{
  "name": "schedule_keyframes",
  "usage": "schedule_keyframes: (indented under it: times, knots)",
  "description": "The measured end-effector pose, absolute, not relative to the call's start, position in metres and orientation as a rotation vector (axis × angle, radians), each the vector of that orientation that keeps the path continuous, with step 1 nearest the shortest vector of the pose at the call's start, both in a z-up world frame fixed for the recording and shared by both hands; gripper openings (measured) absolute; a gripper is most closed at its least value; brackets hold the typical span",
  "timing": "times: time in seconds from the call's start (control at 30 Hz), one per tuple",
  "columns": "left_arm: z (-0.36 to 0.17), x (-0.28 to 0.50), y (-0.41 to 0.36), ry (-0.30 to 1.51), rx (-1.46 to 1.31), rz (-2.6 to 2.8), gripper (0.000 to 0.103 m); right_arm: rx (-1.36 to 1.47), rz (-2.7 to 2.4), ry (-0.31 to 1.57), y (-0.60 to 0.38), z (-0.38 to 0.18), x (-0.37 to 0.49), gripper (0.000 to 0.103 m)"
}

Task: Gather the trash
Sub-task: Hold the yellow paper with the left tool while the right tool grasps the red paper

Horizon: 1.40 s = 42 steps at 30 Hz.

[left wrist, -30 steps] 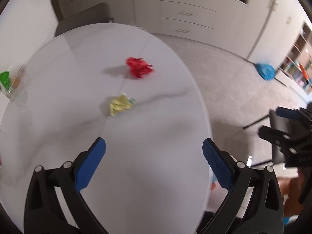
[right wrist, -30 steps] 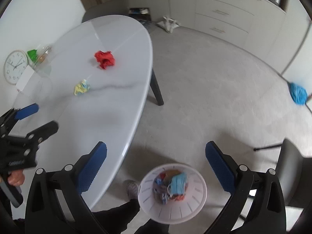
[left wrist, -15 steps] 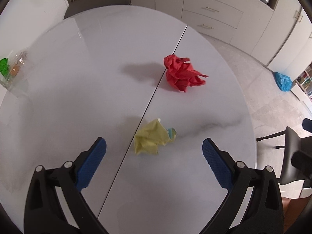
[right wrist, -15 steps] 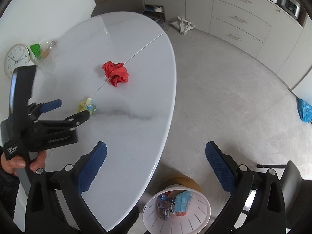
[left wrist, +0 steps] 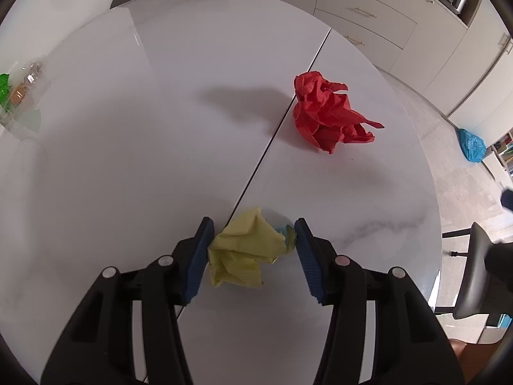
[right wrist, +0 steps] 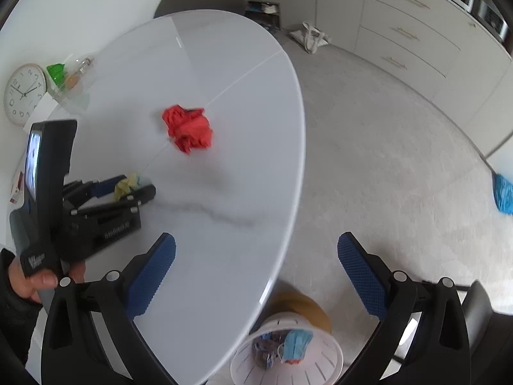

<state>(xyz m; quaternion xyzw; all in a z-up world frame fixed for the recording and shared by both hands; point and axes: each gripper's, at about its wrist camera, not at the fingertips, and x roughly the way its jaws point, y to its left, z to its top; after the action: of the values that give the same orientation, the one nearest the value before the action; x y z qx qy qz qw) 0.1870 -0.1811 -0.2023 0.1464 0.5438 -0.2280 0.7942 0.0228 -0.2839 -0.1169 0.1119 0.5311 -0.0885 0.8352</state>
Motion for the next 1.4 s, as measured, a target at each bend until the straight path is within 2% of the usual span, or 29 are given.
schedule_keyframes:
  times: [0.2, 0.47, 0.63, 0.7, 0.8, 1.23, 1.4]
  knots:
    - [-0.201, 0.187, -0.180, 1.158, 0.315, -0.487, 0.045, 0.160, -0.147, 1.109, -0.273, -0.124, 0.076, 0.100]
    - [-0.196, 0.188, -0.166, 1.157, 0.298, -0.448, 0.045, 0.067, -0.100, 1.144, -0.251, -0.141, 0.144, 0.098]
    - [-0.189, 0.186, -0.154, 1.149, 0.269, -0.427, 0.045, 0.021, -0.076, 1.198, -0.238, -0.158, 0.164, 0.082]
    - [-0.187, 0.186, -0.148, 1.151, 0.252, -0.418, 0.045, 0.009, -0.068, 1.215, -0.234, -0.163, 0.166, 0.069]
    - [-0.186, 0.186, -0.141, 1.147, 0.244, -0.409, 0.045, -0.001, -0.061, 1.226, -0.230, -0.165, 0.165, 0.045]
    - [-0.164, 0.143, -0.126, 1.128, 0.242, -0.444, 0.045, 0.041, -0.047, 1.165, -0.231, -0.127, 0.113, 0.044]
    - [-0.150, 0.110, -0.132, 1.102, 0.270, -0.501, 0.045, 0.051, -0.066, 1.134, -0.231, -0.106, 0.056, 0.044]
